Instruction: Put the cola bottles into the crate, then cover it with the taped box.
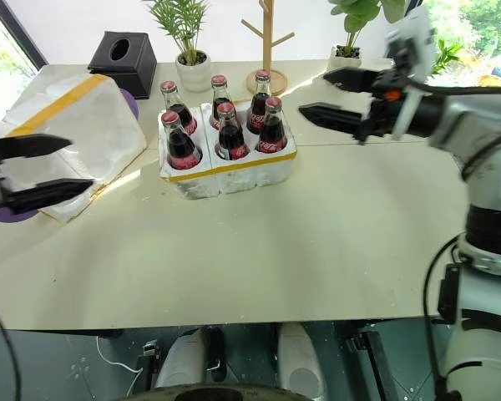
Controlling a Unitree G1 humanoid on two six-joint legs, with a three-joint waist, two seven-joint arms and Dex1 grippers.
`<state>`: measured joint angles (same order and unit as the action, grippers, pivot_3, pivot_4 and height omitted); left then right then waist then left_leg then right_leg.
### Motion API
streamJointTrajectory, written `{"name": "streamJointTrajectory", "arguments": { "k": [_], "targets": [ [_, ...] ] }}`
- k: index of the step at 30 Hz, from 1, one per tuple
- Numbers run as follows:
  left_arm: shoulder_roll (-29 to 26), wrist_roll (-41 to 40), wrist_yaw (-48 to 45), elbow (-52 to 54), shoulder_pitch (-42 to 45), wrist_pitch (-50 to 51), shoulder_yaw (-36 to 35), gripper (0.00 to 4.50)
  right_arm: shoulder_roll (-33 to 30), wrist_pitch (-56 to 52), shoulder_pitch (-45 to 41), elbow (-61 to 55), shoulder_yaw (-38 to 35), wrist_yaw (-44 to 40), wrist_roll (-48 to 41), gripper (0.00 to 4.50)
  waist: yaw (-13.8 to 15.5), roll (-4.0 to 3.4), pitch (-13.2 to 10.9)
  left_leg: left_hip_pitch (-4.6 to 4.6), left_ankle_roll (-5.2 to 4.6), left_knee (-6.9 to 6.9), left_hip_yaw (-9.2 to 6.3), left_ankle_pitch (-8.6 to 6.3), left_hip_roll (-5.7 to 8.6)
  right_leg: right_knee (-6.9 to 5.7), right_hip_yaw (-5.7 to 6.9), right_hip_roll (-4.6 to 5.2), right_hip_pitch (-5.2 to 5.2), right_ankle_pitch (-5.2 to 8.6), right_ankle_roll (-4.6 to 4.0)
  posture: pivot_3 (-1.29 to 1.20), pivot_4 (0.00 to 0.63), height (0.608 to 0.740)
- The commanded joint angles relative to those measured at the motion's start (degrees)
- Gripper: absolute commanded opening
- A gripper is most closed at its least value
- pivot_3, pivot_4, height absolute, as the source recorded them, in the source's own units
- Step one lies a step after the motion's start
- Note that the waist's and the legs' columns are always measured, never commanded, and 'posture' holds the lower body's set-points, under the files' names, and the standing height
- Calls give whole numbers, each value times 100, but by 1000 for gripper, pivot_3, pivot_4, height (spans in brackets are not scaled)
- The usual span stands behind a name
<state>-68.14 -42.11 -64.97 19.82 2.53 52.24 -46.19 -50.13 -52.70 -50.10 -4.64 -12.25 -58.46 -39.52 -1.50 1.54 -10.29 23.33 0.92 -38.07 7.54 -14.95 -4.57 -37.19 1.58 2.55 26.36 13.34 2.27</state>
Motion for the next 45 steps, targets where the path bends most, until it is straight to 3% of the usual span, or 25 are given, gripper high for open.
{"name": "streamJointTrajectory", "arguments": {
  "k": [1,4,7,11,17,21,25,30,35,45],
  "targets": [
    [-345,1013,-850,-831,-872,-563,-1004,4500,-216,-111,-64,-329,-191,-277,-407,4451,-6,0,1,-2,2,0,0,1,-1,-1,0,1,3,1,-5,0,150,740],
    [-699,2058,-1482,-2192,-1681,-1726,-1253,4500,-198,-102,-25,-479,-190,-274,-564,4451,-52,-3,2,0,4,2,4,0,-4,-1,1,5,11,7,-26,0,150,740],
    [-1178,2523,-1543,-3767,-1478,-2891,-576,4500,-132,-188,-60,-615,-247,-315,-881,4451,-34,-2,2,6,4,9,6,-1,-6,2,6,12,18,9,-30,0,150,740],
    [-1507,2772,-1461,-5360,50,-3835,1206,4500,-127,-169,-134,-645,-174,-234,-985,4451,44,-4,3,13,6,15,15,-2,-15,9,6,28,28,9,-33,0,150,740],
    [-1028,3818,-1528,-7033,3144,-4425,3506,4500,-213,-216,-214,-726,-180,-76,-1069,4451,92,7,9,37,3,6,36,-1,-1,4,8,23,39,5,-28,0,150,740],
    [-636,4379,-1521,-7967,4317,-4677,4256,4500,-340,-318,-142,-916,-298,56,-1196,4451,68,9,10,44,1,-3,34,-1,-8,-5,9,9,44,-10,-2,0,150,740],
    [-396,4684,-1451,-8557,4860,-4843,4615,4500,-445,-401,-60,-1055,-431,247,-1330,4451,51,11,9,44,0,-4,31,-1,-17,-9,9,-2,48,-10,-1,0,150,740],
    [-227,4865,-1430,-8909,5089,-4970,4767,2902,-570,-462,61,-1194,-556,403,-1463,4500,70,11,9,43,0,-6,31,-1,-16,-12,9,4,47,-9,-2,0,150,740],
    [-185,4975,-1393,-8979,5193,-5091,4792,459,-655,-532,160,-1150,-627,508,-1584,4500,82,23,12,48,0,-14,24,-1,-15,-13,12,7,45,-9,-3,0,150,740],
    [-152,4722,-257,-8620,5794,-5906,4334,354,-759,-248,438,-1014,-650,634,-1275,4500,86,29,12,52,-1,-17,21,-1,-15,-15,14,6,45,-10,-1,0,150,740]
  ]
}}
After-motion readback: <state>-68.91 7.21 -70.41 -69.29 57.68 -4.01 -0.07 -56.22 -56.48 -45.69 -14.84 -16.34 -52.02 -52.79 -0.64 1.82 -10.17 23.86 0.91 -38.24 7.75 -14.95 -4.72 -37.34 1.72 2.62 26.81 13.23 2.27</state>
